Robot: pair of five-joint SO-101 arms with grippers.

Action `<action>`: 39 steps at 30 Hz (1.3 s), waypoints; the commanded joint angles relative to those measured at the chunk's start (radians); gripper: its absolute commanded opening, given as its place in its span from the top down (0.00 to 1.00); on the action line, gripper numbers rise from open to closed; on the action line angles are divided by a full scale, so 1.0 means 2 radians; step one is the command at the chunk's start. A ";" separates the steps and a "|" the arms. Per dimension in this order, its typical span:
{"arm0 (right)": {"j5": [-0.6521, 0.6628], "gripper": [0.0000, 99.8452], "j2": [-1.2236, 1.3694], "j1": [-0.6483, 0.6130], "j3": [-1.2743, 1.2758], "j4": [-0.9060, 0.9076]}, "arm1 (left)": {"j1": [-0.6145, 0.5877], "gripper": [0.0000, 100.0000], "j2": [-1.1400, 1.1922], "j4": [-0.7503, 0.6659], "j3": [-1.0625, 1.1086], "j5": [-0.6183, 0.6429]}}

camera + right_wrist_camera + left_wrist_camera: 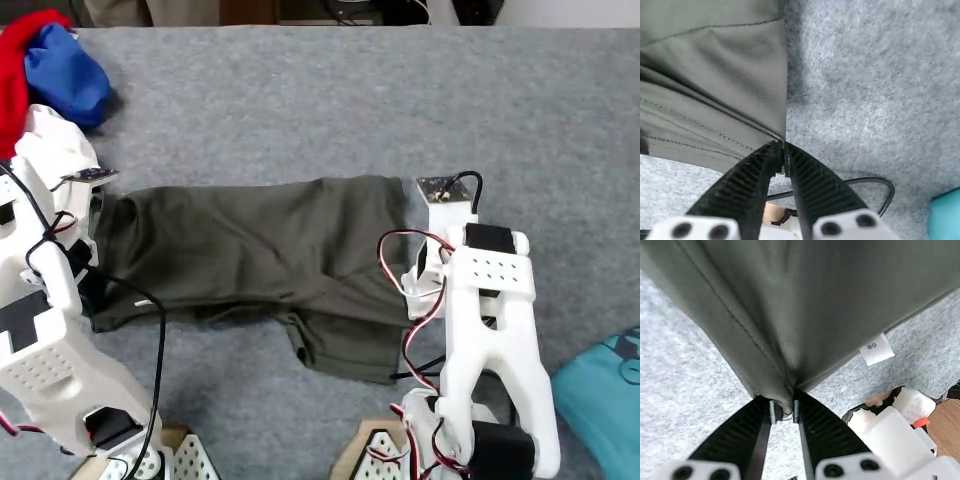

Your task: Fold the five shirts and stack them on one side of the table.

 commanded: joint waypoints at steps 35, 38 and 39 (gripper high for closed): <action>0.052 0.98 -0.013 -0.197 -0.063 -0.054 | 0.026 0.98 -0.025 0.008 -0.159 0.102; 0.014 1.00 0.007 -0.243 -0.059 -0.114 | 0.046 0.97 -0.025 0.008 -0.163 0.130; 0.001 0.99 0.020 -0.250 -0.061 -0.132 | 0.051 0.98 -0.025 0.008 -0.165 0.146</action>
